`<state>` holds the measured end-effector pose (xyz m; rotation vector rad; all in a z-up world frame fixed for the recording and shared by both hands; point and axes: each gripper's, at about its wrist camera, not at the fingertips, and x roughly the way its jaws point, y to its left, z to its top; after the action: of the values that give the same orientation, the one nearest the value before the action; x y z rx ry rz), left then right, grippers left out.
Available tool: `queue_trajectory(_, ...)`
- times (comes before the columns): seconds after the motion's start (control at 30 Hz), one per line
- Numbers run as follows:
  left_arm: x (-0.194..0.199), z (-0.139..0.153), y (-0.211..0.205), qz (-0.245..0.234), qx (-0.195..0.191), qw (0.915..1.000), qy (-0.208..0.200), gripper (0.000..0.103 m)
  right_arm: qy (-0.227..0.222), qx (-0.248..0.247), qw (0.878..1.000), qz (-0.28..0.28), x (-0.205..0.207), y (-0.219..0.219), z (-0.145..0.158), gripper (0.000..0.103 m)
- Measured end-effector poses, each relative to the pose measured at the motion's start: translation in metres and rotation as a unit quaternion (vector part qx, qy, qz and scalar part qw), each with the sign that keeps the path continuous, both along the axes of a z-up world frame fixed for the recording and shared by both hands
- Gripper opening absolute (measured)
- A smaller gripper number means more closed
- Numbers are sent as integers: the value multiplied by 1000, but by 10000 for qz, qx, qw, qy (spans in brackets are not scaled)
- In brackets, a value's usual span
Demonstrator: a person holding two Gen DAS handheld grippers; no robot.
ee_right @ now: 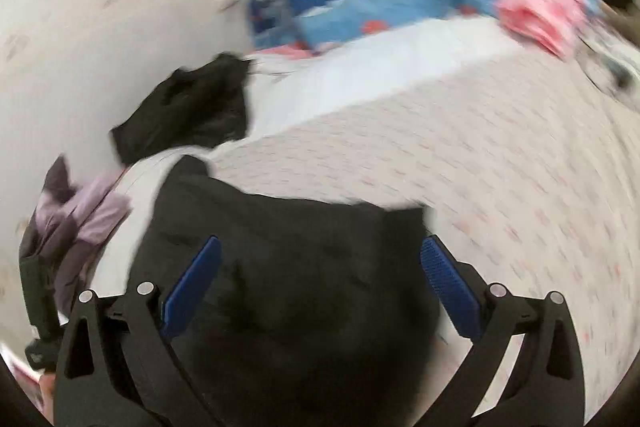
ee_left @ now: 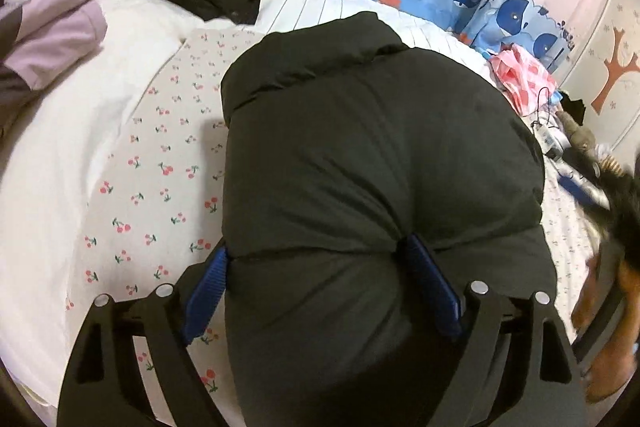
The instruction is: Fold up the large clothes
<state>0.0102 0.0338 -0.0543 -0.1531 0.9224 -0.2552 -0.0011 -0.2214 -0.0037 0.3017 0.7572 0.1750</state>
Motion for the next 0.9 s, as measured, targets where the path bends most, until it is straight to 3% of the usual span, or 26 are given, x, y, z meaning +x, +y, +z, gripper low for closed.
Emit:
queue_trajectory(0.1,1,-6,6,24,-15,10000,-78,87,688,-311,9971,-32,28,10,-52,97)
queue_trajectory(0.13,3,-9,8,-15,-137,9999,-20,89,959,-210,9952,3,37,9,-77,97)
queue_trajectory(0.2,9,-17,11,-100,-306,9994,135,90,1137,-40,9935,-69,42,0,-94,97)
queue_trajectory(0.3,8,-19,9,-122,-176,9996,187,90,1211,-164,9924,-110,36,0,-77,97)
queue_trajectory(0.43,-19,6,13,-84,-189,9998,-50,90,128,105,9998,79,-25,-8,-26,97)
queue_trajectory(0.5,-40,16,12,-114,-132,9996,-208,90,-187,-66,9993,330,-65,-2,-12,97)
queue_trajectory(0.57,-53,11,10,-108,25,9997,-208,91,141,-424,9975,553,-78,12,-26,97)
queue_trajectory(0.63,-58,-2,6,-71,75,9999,-96,92,934,-899,9889,724,-77,26,-65,97)
queue_trajectory(0.7,-58,-14,3,6,132,9999,28,96,1281,-608,9881,588,-73,16,-91,97)
queue_trajectory(0.73,-60,-15,2,24,130,9999,70,96,1384,-524,9879,466,-75,12,-91,97)
queue_trajectory(0.8,-70,-8,2,210,159,9996,38,96,1259,-595,9900,237,-86,10,-73,97)
queue_trajectory(0.9,-100,16,-3,154,247,9989,-369,95,498,-499,9973,213,-128,15,-33,97)
